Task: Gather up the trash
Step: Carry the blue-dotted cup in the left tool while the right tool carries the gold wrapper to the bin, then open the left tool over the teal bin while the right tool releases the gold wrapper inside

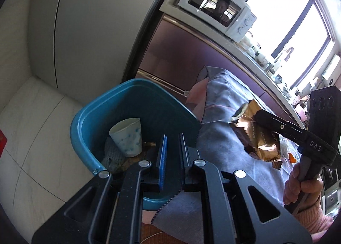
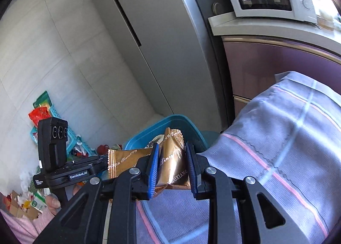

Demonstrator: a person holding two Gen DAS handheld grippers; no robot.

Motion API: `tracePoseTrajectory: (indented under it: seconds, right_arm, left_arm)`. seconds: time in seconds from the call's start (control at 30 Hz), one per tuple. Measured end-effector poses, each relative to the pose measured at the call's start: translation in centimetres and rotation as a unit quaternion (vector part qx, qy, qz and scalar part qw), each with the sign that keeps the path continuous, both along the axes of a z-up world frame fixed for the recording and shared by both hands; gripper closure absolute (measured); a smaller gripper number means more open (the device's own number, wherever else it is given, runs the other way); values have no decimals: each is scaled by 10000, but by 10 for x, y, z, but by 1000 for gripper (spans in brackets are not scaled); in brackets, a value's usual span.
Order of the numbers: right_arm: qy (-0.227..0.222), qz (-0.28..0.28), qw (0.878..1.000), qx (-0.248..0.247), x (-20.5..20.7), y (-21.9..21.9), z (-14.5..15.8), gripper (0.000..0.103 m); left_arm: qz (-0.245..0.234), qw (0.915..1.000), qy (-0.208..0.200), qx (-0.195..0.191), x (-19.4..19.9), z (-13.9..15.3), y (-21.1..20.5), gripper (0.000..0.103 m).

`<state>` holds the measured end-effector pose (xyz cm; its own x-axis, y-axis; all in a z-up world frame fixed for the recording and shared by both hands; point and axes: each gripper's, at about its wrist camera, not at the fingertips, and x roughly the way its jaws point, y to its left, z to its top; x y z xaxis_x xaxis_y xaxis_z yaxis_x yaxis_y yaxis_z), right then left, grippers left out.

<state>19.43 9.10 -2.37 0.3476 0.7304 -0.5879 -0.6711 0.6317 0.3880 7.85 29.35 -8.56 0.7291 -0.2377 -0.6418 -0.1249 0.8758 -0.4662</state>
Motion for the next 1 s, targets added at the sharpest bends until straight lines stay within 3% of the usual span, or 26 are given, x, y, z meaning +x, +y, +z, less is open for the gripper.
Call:
tracePoseTrajectory:
  seconds: [0.37, 1.0]
  right_arm:
    - [161, 164, 9988, -430, 11, 51, -22, 79]
    - [291, 86, 9972, -676, 20, 65, -39, 76]
  left_arm:
    - [223, 9997, 13, 93, -6, -3, 4, 86]
    - [227, 9994, 57, 250, -5, -3, -2, 82]
